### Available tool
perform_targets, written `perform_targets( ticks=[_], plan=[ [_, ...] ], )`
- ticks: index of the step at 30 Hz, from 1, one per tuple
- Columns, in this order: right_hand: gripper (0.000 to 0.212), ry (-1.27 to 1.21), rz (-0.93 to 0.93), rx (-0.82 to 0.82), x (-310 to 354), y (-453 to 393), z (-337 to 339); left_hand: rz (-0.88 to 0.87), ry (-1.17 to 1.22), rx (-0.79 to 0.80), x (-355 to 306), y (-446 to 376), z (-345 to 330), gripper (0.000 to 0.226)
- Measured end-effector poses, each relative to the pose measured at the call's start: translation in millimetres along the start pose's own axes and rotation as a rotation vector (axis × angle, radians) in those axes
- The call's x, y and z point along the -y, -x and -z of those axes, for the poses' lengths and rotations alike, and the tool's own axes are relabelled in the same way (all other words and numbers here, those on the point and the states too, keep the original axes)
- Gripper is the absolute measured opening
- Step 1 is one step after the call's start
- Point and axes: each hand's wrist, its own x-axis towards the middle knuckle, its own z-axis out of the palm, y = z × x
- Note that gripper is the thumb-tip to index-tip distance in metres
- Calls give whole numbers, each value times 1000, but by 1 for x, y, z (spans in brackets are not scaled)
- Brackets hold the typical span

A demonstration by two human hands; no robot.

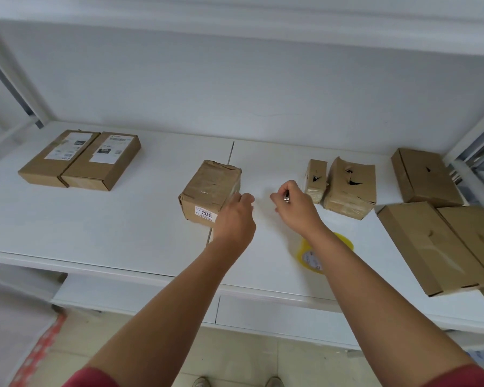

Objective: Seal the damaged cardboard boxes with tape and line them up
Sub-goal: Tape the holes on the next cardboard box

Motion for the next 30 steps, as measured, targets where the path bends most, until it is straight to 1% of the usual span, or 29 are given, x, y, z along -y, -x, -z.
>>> perform_targets(
  ticks=[2,4,6,9,11,14,16,17,19,21,23,24,25,26,27,28,29,30],
  plan=[
    [32,-14,-54,-28,1,-1,5,-23,-74,28,1,4,-9,33],
    [44,-51,-118,-14,2,-2,8,12,-105,116,0,6,-19,37],
    [41,-70,-128,-13,1,-2,8,76,-91,220,1,8,-29,41],
    [28,29,-49,4,3,-2,3,99,-129,299,6,13,-43,40],
    [26,82,-6,11,7,0,-4,80,-171,301,7,17,-50,43],
    [28,88,0,-15,11,0,-11,39,-205,267,10,19,-57,50],
    [29,94,20,-32,11,-2,-12,51,-227,232,14,19,-59,52],
    [30,98,33,-39,10,-2,-12,78,-224,217,16,18,-58,49],
    [37,94,57,-46,8,-4,-9,151,-165,211,18,16,-57,38],
    [50,85,75,-44,9,-5,-5,183,-97,213,20,14,-55,27],
    [60,54,70,-54,10,-7,2,177,-68,225,22,14,-53,29],
    [59,30,66,-66,10,-8,7,165,-54,232,22,16,-50,34],
    [53,12,71,-84,8,-9,14,134,-48,230,22,17,-47,38],
    [42,16,84,-102,5,-10,22,73,-38,208,21,18,-43,39],
    [32,38,98,-114,0,-10,32,-29,-17,149,18,19,-37,37],
    [26,67,107,-110,-6,-9,43,-156,12,55,14,19,-29,32],
    [24,87,109,-87,-12,-9,54,-269,19,-80,11,16,-21,27],
    [23,98,102,-51,-21,-7,65,-335,-10,-232,9,11,-14,23]
  ],
)
